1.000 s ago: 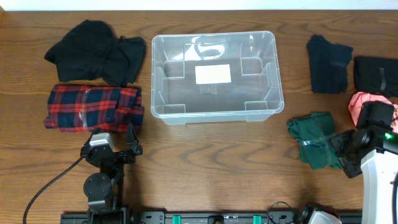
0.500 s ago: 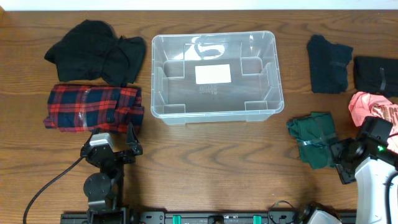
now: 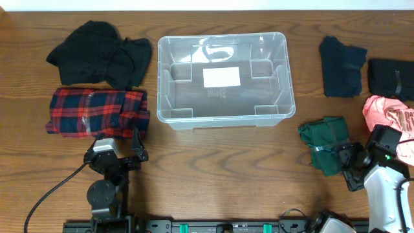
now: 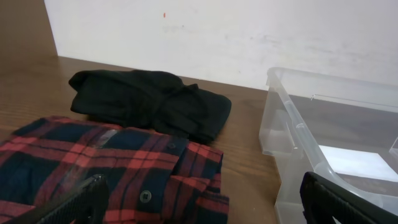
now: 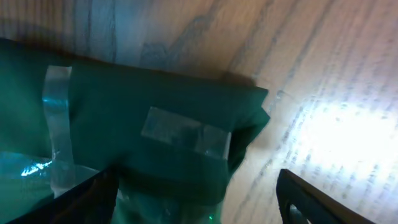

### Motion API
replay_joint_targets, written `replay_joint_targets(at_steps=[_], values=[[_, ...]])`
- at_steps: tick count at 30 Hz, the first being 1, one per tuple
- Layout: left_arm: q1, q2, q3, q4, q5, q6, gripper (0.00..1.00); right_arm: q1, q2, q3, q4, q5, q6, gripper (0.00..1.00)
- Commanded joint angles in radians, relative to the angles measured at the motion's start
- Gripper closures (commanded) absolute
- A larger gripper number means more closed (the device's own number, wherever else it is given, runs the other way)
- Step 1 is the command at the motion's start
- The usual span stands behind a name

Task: Pack container
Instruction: 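Close the right gripper on the green garment and lift it, then carry the green garment left into the bin and release it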

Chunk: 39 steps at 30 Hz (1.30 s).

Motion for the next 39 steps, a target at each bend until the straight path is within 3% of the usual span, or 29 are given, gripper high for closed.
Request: replay_joint_targets(at_steps=[1, 4, 7, 16, 22, 29, 39], values=[[0.005, -0.005, -0.017, -0.035, -0.009, 0.006, 0.02, -0.005, 0.024, -0.051, 0.048, -0.027, 0.035, 0.2], [0.005, -0.006, -0.017, -0.035, -0.009, 0.006, 0.02, -0.005, 0.039, -0.079, 0.103, -0.053, 0.035, 0.22], [0.005, -0.005, -0.017, -0.035, -0.009, 0.006, 0.02, -0.005, 0.045, -0.103, 0.142, -0.078, 0.036, 0.3], [0.005, -0.005, -0.017, -0.035, -0.009, 0.006, 0.02, -0.005, 0.047, -0.124, 0.162, -0.086, 0.031, 0.72], [0.005, -0.005, -0.017, -0.035, -0.009, 0.006, 0.02, -0.005, 0.047, -0.114, 0.164, -0.109, -0.09, 0.99], [0.005, -0.005, -0.017, -0.035, -0.009, 0.006, 0.02, -0.005, 0.017, 0.003, 0.154, -0.344, -0.29, 0.99], [0.005, -0.005, -0.017, -0.035, -0.009, 0.006, 0.02, 0.044, -0.047, 0.365, 0.006, -0.35, -0.386, 0.99]])
